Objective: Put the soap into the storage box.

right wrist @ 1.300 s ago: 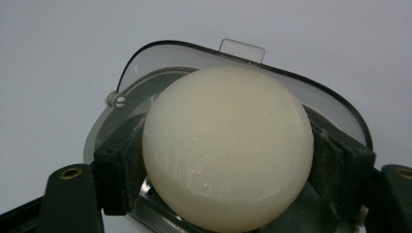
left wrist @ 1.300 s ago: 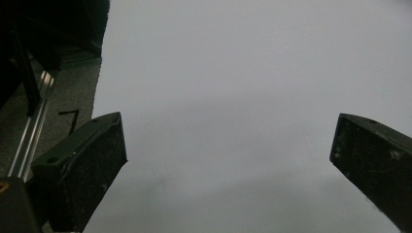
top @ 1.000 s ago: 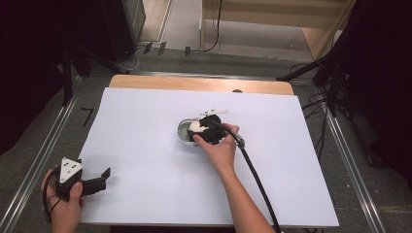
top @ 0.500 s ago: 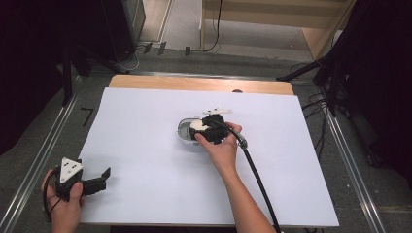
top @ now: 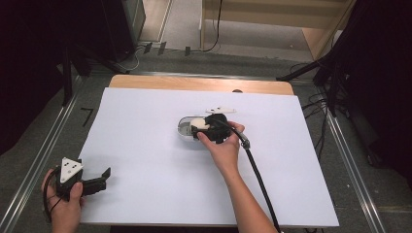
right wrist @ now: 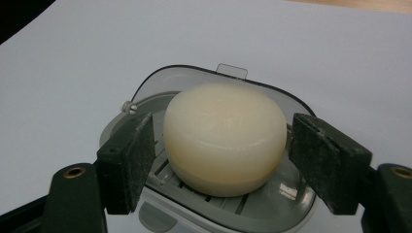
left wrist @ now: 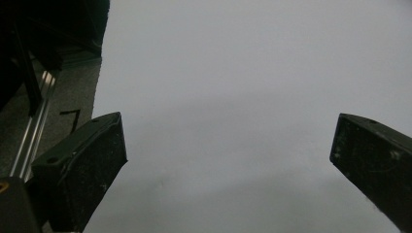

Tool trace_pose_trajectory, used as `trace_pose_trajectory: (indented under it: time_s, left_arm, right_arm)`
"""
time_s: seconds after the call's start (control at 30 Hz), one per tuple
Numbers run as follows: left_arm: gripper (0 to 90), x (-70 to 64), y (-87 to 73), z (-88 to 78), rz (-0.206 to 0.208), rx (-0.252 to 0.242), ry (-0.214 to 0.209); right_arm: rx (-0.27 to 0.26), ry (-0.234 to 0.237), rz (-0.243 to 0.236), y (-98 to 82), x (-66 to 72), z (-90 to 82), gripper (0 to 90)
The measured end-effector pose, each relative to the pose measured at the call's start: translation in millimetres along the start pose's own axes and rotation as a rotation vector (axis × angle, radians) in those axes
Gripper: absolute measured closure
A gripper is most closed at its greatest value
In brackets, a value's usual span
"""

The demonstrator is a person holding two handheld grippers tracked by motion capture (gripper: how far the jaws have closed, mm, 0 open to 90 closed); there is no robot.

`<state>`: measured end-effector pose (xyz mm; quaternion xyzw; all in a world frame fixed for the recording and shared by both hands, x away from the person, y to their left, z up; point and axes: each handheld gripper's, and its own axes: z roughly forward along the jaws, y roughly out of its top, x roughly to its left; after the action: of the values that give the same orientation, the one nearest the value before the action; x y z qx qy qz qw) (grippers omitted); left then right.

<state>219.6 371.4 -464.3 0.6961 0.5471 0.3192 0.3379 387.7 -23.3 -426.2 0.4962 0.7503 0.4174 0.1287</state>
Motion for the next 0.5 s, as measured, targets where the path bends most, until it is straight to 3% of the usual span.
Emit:
trace_pose_trajectory:
  time_s: [0.5]
  left_arm:
    - [0.4,0.0,0.0,0.1,0.001,0.000,0.000]
  right_arm:
    - [-0.035,0.006,0.006,-0.6,-7.1,-17.7,25.7]
